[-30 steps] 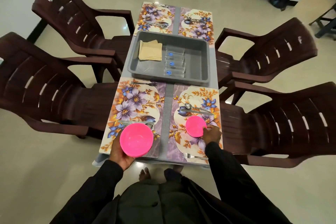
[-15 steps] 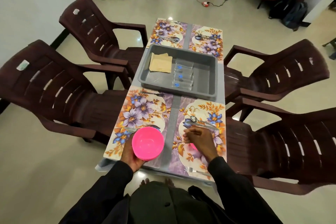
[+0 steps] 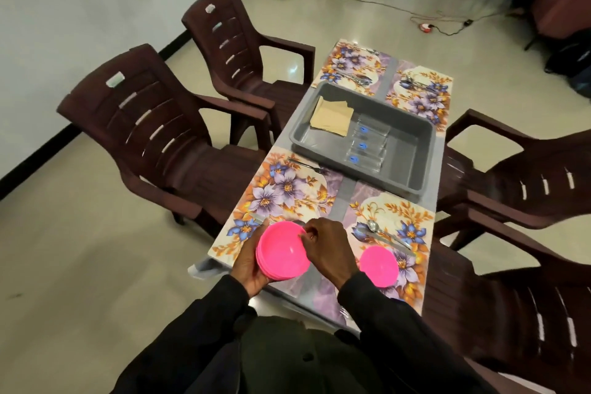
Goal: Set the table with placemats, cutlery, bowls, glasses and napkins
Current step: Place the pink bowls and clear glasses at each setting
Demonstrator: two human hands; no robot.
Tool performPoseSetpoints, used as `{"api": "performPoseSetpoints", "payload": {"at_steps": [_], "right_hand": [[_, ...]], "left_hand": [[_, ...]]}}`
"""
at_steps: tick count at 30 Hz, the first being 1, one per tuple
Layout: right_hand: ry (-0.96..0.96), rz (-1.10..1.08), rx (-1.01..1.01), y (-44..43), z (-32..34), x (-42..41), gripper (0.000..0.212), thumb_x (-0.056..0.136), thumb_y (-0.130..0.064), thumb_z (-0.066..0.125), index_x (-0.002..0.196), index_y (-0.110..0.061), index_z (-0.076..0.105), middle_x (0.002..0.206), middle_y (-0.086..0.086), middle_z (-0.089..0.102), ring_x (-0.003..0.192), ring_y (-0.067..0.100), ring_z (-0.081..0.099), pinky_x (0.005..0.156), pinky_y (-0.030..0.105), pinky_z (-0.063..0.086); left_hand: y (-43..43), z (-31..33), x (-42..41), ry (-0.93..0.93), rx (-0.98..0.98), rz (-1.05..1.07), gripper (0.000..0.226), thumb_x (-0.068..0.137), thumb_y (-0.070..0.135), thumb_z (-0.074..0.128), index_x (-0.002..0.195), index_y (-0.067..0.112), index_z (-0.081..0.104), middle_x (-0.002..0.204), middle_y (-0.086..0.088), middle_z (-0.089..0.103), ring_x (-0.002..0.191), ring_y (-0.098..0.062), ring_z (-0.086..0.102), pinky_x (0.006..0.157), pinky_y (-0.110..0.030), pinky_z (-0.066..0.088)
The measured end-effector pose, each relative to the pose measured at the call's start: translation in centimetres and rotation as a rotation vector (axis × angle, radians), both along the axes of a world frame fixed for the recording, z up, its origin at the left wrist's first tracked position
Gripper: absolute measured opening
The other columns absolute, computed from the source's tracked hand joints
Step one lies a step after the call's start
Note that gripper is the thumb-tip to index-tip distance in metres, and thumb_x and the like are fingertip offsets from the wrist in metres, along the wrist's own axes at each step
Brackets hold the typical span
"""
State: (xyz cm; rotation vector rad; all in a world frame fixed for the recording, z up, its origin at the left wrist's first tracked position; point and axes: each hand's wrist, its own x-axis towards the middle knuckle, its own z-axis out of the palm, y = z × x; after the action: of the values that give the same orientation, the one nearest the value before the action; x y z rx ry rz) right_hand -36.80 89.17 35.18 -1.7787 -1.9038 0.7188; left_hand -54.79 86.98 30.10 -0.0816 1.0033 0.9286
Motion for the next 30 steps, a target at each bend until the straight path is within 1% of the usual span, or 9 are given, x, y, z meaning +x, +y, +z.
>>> {"api": "performPoseSetpoints", "payload": {"at_steps": [5,9,12,14,17,19,21,26,30], "right_hand": [[-0.024,0.002,0.013,1.8,-0.7,-2.6,0.025,0.097,-0.029,0.058,0.091,-0.013,0.076,0.084,0.003,0.075,0.073,0.017,0.064,0.064,0.030,0.049],[0.039,-0.108,0.020,4.0,-0.5,-5.5,0.025,0.098,-0.034,0.061,0.101,-0.015,0.077,0.093,-0.001,0.077,0.080,0.013,0.069,0.072,0.029,0.056],[0.130,-0.232,0.022,5.7,0.1,-7.2,0.022,0.098,-0.034,0.064,0.101,-0.017,0.077,0.094,-0.009,0.075,0.082,0.003,0.068,0.072,0.016,0.054],[0.259,-0.335,0.014,7.2,0.2,-7.6,0.009,0.096,-0.027,0.067,0.096,-0.022,0.075,0.088,-0.015,0.073,0.080,0.000,0.067,0.070,0.011,0.052],[0.431,-0.507,-0.059,9.2,-0.6,-7.0,0.008,0.091,-0.018,0.072,0.093,-0.025,0.075,0.086,-0.011,0.075,0.080,0.006,0.071,0.072,0.026,0.060],[0.523,-0.638,-0.123,10.4,-1.7,-6.4,0.008,0.089,-0.015,0.073,0.094,-0.020,0.077,0.088,-0.004,0.077,0.083,0.013,0.074,0.069,0.035,0.063],[0.561,-0.753,-0.165,11.5,-2.9,-5.9,0.007,0.090,-0.011,0.072,0.094,-0.014,0.077,0.090,0.002,0.077,0.083,0.018,0.074,0.065,0.034,0.063],[0.428,-0.933,-0.267,14.0,-8.0,-3.6,0.011,0.088,-0.003,0.067,0.080,-0.006,0.075,0.084,0.013,0.075,0.074,0.026,0.073,0.057,0.035,0.062],[0.308,-0.993,-0.381,14.9,-12.5,-2.0,0.013,0.085,-0.005,0.067,0.072,-0.005,0.071,0.067,0.011,0.072,0.062,0.024,0.072,0.069,0.043,0.063]], "left_hand": [[2.1,-0.2,-2.5,0.045,-0.054,0.011,0.116,0.041,0.052,0.101,0.143,0.021,0.056,0.142,-0.020,0.060,0.123,-0.042,0.060,0.082,-0.065,0.057],[5.7,0.1,-5.5,0.023,-0.048,-0.074,0.077,0.078,0.047,0.083,0.143,0.015,0.057,0.138,-0.023,0.062,0.114,-0.042,0.062,0.076,-0.056,0.061],[9.2,0.2,-8.0,-0.004,-0.017,-0.117,0.109,0.044,0.045,0.103,0.140,0.015,0.060,0.133,-0.022,0.064,0.118,-0.042,0.061,0.082,-0.055,0.061],[11.6,-0.7,-9.8,-0.011,-0.025,-0.146,0.116,0.037,0.044,0.104,0.140,0.015,0.060,0.140,-0.022,0.060,0.126,-0.044,0.056,0.086,-0.057,0.059],[14.4,-1.0,-11.7,-0.042,-0.058,-0.176,0.092,0.061,0.047,0.096,0.139,0.011,0.062,0.139,-0.023,0.061,0.126,-0.044,0.056,0.087,-0.058,0.058],[15.7,-1.2,-12.7,-0.068,-0.054,-0.192,0.066,0.085,0.049,0.075,0.137,0.011,0.063,0.133,-0.021,0.066,0.120,-0.043,0.060,0.090,-0.059,0.057],[16.7,-1.1,-13.6,-0.091,-0.041,-0.217,0.056,0.092,0.049,0.065,0.134,0.012,0.064,0.128,-0.021,0.068,0.117,-0.042,0.062,0.092,-0.059,0.054],[17.6,0.1,-15.1,-0.039,-0.016,-0.217,0.041,0.097,0.048,0.060,0.118,0.014,0.070,0.111,-0.018,0.074,0.105,-0.040,0.067,0.082,-0.057,0.058],[16.8,0.6,-16.6,0.025,-0.010,-0.170,0.037,0.100,0.047,0.058,0.116,0.016,0.070,0.103,-0.017,0.077,0.104,-0.041,0.066,0.076,-0.056,0.061]]}}
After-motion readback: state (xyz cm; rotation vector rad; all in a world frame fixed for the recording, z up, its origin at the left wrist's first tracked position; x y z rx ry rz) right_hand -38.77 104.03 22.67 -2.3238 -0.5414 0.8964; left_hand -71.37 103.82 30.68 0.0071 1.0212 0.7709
